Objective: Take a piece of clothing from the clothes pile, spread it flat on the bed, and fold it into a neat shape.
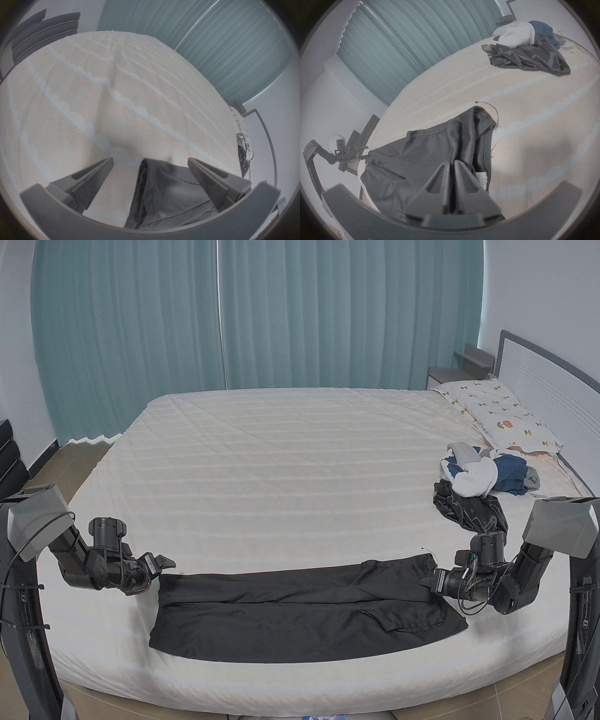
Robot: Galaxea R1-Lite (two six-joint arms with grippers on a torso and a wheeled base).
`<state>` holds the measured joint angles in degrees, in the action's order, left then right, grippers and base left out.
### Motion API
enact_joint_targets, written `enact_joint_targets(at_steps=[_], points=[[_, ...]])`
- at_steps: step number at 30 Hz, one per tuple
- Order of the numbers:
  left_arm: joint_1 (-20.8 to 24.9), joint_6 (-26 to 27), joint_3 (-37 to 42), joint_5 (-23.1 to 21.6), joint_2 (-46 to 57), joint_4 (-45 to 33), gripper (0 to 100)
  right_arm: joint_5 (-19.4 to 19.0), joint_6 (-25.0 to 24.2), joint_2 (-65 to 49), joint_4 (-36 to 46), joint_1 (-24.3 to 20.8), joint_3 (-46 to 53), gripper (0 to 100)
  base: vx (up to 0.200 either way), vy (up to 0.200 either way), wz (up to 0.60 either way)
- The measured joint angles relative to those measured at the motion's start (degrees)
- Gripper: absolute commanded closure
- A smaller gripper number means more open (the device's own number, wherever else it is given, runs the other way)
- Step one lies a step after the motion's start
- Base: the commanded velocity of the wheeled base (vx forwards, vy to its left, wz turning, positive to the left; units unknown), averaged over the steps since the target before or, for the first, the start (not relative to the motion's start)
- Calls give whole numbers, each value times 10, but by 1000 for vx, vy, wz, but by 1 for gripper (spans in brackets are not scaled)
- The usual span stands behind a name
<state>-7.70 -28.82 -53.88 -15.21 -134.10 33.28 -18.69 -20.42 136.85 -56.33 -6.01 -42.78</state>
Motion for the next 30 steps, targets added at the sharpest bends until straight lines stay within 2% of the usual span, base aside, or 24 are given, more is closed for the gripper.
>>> enact_joint_targets(at_steps=[10, 15, 21, 30], points=[[0, -1, 7, 0, 9, -3, 0, 5, -20, -22, -20, 0, 15, 0, 0, 0, 0], [4, -18, 16, 0, 39, -12, 0, 19, -111, -53, -21, -7, 34, 0, 0, 0, 0], [15, -39, 28, 0, 79, -19, 0, 77, -231, -90, -21, -42, 62, 0, 0, 0, 0], [28, -49, 128, 0, 115, 0, 0, 98, -302, -139, -22, -88, 111, 0, -200, 0, 0]])
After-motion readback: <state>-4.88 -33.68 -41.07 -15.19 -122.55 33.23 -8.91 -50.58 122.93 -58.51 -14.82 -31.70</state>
